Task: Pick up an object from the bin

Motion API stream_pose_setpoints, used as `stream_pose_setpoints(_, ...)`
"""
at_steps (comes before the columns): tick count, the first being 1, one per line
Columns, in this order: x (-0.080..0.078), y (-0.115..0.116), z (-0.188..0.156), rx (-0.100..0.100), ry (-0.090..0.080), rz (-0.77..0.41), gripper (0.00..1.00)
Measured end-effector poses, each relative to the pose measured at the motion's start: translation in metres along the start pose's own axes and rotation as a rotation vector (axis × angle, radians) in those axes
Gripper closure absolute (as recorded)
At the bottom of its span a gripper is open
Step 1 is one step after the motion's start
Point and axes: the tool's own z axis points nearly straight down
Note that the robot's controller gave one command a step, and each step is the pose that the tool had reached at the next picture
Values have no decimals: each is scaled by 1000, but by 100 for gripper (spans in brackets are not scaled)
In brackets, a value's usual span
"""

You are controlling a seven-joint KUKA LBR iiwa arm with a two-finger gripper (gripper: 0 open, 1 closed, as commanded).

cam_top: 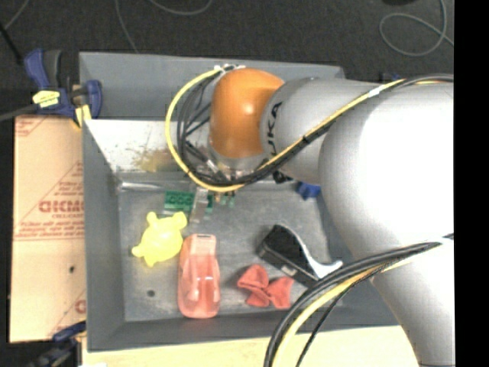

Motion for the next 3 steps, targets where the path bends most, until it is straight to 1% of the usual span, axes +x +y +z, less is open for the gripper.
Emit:
stream_pose_setpoints(2, 0, 0, 0, 0, 0, 1, 100)
stream_pose_setpoints(3, 2, 1, -47, 1, 7, -4, 100)
